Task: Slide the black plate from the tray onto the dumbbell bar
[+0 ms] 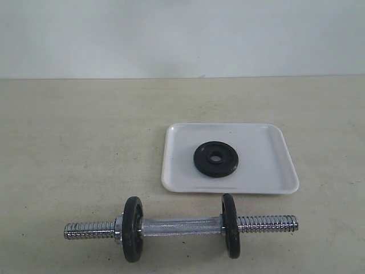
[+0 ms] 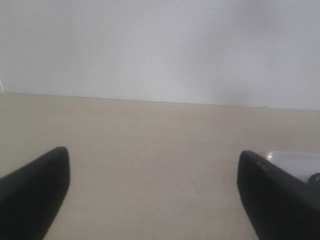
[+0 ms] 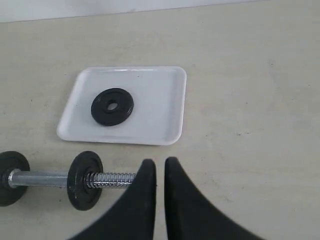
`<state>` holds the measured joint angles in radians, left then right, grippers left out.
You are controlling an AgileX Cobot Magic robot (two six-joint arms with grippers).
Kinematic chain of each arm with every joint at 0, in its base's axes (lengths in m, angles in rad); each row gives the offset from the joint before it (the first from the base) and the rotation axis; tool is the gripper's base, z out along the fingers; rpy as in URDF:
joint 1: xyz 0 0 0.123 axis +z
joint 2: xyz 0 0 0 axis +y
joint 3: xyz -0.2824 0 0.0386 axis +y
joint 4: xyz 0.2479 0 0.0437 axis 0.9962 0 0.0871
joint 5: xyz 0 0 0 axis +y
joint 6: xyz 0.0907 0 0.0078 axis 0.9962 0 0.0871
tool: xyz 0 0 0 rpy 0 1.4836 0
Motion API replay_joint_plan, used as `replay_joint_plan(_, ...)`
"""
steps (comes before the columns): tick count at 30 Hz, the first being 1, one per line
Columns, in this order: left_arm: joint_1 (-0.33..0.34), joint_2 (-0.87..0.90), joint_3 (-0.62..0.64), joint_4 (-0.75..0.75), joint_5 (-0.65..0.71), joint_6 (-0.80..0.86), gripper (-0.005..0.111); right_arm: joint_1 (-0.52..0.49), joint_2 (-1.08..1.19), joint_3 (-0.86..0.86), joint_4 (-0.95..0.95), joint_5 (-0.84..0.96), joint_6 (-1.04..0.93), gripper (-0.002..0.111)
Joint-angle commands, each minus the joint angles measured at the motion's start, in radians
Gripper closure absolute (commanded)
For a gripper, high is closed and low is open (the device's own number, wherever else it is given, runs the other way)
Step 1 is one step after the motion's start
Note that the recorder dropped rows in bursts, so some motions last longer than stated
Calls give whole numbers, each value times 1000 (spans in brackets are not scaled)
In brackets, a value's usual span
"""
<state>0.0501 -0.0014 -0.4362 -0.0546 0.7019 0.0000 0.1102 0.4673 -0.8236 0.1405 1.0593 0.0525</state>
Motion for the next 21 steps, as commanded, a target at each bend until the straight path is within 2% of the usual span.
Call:
replay_joint_plan(1,-2,1,44,-148,-130,-44,19,5,34,-2,24,-1,-11,107)
replay_joint_plan(3,-2,1,60,-255,-185,-21,19,5,51,0,30,-4,-11,107)
replay_joint_plan(6,-2,3,74,-396,-205,125,20,5,64,39,30,-51,-11,107)
replay_joint_plan(11,-2,154,76,-682,-134,516,20,5,79,174,50,-167,-13,107)
replay_joint_plan(16,-2,362,60,-991,-21,857,25,5,110,260,139,-191,-35,107)
replay_joint_plan(19,-2,491,38,-1063,62,1051,26,5,116,285,168,-205,-82,107)
replay_joint_plan(21,-2,565,18,-1063,114,1117,26,5,116,288,170,-207,-89,107)
